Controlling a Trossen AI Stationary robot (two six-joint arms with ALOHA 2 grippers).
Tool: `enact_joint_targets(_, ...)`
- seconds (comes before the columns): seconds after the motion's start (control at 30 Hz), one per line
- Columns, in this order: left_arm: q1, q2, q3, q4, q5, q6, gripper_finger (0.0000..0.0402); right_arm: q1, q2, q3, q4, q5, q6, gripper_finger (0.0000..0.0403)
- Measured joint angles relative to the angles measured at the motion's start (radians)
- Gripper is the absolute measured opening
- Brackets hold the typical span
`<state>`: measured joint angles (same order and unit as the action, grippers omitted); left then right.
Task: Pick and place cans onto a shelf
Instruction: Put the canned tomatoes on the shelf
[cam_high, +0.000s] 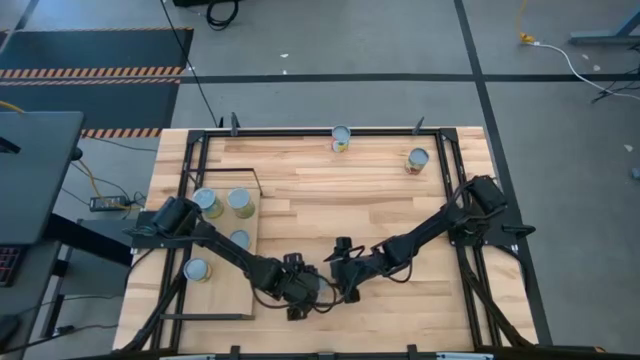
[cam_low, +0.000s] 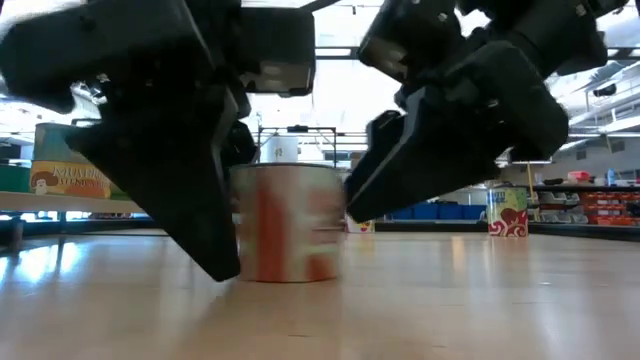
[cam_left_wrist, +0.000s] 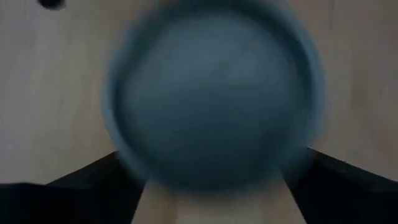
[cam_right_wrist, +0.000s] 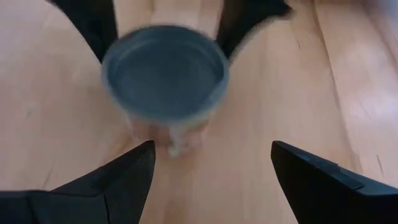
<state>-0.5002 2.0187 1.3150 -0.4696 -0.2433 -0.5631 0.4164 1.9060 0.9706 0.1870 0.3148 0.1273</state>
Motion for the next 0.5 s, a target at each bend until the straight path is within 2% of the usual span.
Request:
enact_joint_targets(0.2, -0.001, 0.002, 0.001, 0.063, -0.046, 0.077, 0.0370, -0.008, 0.015, 0.016, 0.069, -0.001, -0.003, 0.0327)
enact_joint_targets(0.33, 0.005, 0.002, 0.001, 0.072, -0.022, 0.078, 0.0370, -0.015, 0.024, 0.014, 0.079, -0.012, 0.001, 0.0327)
enact_joint_targets(0.5, 0.005, 0.002, 0.000, 0.065, 0.001, 0.076, 0.0349, -0.017, 0.024, 0.014, 0.066, -0.012, 0.000, 0.0327)
